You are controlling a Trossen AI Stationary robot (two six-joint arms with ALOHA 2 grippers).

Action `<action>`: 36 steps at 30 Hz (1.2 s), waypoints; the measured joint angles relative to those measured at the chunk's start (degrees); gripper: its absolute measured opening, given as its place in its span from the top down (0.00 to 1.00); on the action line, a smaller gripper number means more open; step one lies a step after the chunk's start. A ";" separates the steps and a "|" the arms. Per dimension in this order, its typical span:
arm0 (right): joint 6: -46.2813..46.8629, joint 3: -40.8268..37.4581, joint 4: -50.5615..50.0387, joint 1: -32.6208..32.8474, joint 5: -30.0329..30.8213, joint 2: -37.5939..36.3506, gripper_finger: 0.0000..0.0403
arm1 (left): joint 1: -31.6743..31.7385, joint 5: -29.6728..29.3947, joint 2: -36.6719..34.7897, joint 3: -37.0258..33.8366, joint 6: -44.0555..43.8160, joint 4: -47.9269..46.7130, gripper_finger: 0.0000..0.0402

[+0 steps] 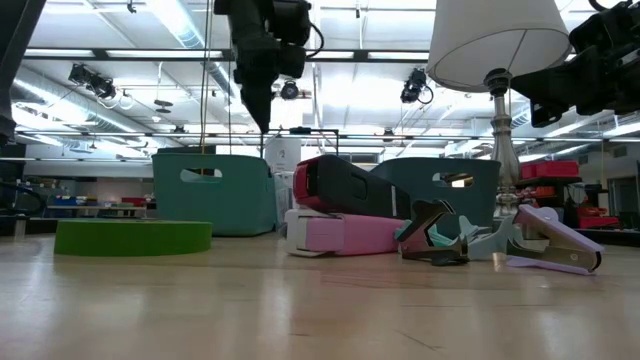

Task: Pick and place Stapler, Stapler remover, tape
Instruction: Put the green tape into the green bin

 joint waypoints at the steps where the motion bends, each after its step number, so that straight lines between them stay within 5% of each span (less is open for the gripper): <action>1: 0.00 -0.02 0.00 0.02 -0.02 0.00 0.96 | -0.69 0.01 0.01 0.00 0.62 0.10 0.43; 27: 0.00 -0.02 0.00 0.01 0.00 0.00 0.96 | -25.33 -0.12 0.14 -0.10 -5.14 0.90 0.43; 36: 0.00 -0.02 0.00 0.02 0.00 0.00 0.96 | -30.48 -0.14 0.09 -5.52 -10.07 5.00 0.43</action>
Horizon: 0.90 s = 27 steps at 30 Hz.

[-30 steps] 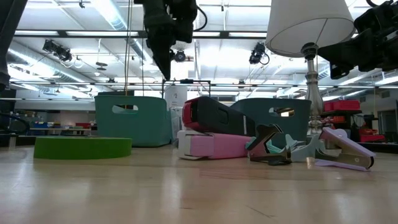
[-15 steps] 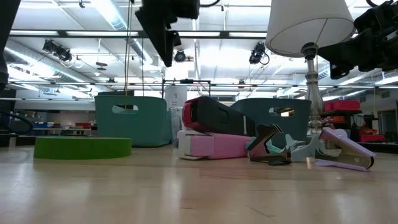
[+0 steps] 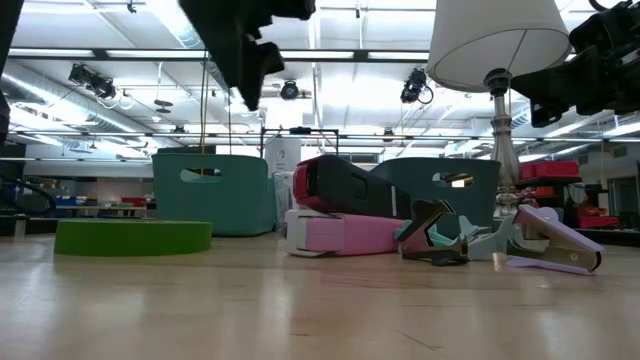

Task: Pick and place Stapler, Stapler remover, tape
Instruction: Put the green tape into the green bin

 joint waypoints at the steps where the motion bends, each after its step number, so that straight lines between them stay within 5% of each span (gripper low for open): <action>1: 0.00 0.00 0.00 -0.02 -0.02 0.00 0.96 | -0.59 -0.03 -0.18 -0.82 -0.52 0.12 0.43; 27: 0.00 0.00 0.16 -0.01 0.00 0.00 0.96 | -17.73 -5.04 -7.67 -17.76 -17.05 9.26 0.43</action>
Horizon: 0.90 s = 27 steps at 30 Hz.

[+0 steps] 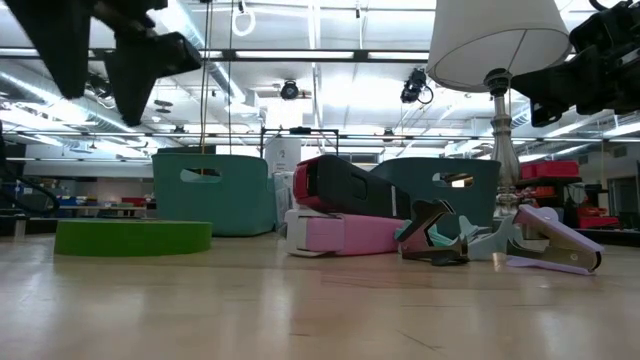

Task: Pick and place Stapler, Stapler remover, tape
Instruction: Put the green tape into the green bin

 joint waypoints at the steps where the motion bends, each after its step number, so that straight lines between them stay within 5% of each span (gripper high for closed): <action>1: 0.00 0.02 -0.01 0.01 0.00 0.00 0.96 | -0.18 -0.14 -0.37 -1.06 0.00 1.12 0.43; 12: 0.00 0.01 0.17 -0.01 0.00 0.00 0.96 | 0.44 -2.22 -2.79 -12.80 -0.03 11.78 0.43; 27: 0.00 0.00 0.26 0.00 0.00 0.00 0.96 | 4.00 -2.29 -2.82 -19.90 0.66 21.22 0.43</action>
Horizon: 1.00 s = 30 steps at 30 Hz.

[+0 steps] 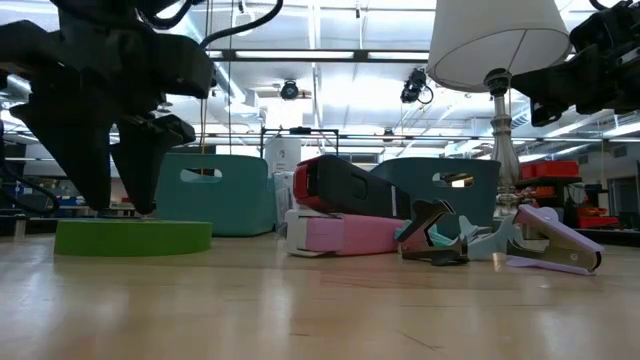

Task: Pick and place Stapler, Stapler remover, tape
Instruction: Put the green tape into the green bin

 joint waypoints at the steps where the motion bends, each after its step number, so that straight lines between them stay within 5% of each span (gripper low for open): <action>1: 0.00 0.02 0.00 0.00 0.00 0.00 0.96 | 0.11 0.00 0.00 -0.14 0.00 0.09 0.43; 30: 0.00 0.00 0.01 0.00 -0.01 0.00 0.96 | 0.30 0.85 1.75 -0.76 -3.18 1.66 0.43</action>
